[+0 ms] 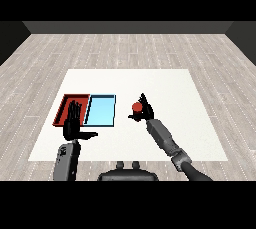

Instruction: Pick the red can and put it in the red box

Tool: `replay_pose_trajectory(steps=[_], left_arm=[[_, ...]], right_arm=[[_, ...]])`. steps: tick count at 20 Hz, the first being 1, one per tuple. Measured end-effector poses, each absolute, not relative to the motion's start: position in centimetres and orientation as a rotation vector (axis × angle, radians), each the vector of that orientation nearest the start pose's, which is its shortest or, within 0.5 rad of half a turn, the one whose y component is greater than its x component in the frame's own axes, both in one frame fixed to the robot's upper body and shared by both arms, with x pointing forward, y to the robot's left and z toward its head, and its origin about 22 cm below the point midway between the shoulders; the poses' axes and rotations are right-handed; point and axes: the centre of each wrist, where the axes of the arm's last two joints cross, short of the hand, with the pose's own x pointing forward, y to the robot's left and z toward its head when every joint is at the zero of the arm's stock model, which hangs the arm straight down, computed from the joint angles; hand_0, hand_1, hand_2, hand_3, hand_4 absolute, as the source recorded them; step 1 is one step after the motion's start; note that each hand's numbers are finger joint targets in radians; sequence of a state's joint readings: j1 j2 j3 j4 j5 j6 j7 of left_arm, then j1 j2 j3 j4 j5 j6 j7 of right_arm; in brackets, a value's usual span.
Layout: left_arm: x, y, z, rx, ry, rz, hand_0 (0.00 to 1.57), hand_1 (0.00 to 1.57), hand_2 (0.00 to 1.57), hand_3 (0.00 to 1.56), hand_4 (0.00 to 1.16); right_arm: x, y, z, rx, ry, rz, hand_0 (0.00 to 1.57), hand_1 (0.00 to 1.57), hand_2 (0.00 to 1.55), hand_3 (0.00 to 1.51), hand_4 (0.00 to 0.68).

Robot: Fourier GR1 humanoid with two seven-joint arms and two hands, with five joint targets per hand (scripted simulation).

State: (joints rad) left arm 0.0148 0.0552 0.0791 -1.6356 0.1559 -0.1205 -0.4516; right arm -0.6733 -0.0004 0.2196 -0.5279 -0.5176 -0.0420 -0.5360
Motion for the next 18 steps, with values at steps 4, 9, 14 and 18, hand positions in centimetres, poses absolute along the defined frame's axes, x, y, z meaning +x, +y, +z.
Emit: replay_pose_trajectory(steps=[4,9,14,18], left_arm=[[23.7,25.3,1.3,-0.109,-2.094,0.075,0.0,0.0,0.0,0.0,0.0],[23.7,25.9,1.8,-0.099,-2.096,0.073,0.0,0.0,0.0,0.0,0.0],[23.5,25.2,1.5,-0.098,-2.091,0.077,0.0,0.0,0.0,0.0,0.0],[23.8,25.1,1.6,-0.102,-2.096,0.079,0.0,0.0,0.0,0.0,0.0]], right_arm=[[35.5,-13.0,-6.3,0.311,-1.569,-0.05,0.0,0.0,0.0,0.0,0.0],[35.6,-13.1,-6.7,0.239,-1.565,-0.048,1.52,1.52,1.5,1.46,0.493],[35.8,-12.4,-6.3,0.134,-1.549,-0.016,1.54,1.54,1.47,1.42,0.575],[36.1,-12.1,-6.0,0.088,-1.541,0.018,1.53,1.53,1.47,1.42,0.551]])
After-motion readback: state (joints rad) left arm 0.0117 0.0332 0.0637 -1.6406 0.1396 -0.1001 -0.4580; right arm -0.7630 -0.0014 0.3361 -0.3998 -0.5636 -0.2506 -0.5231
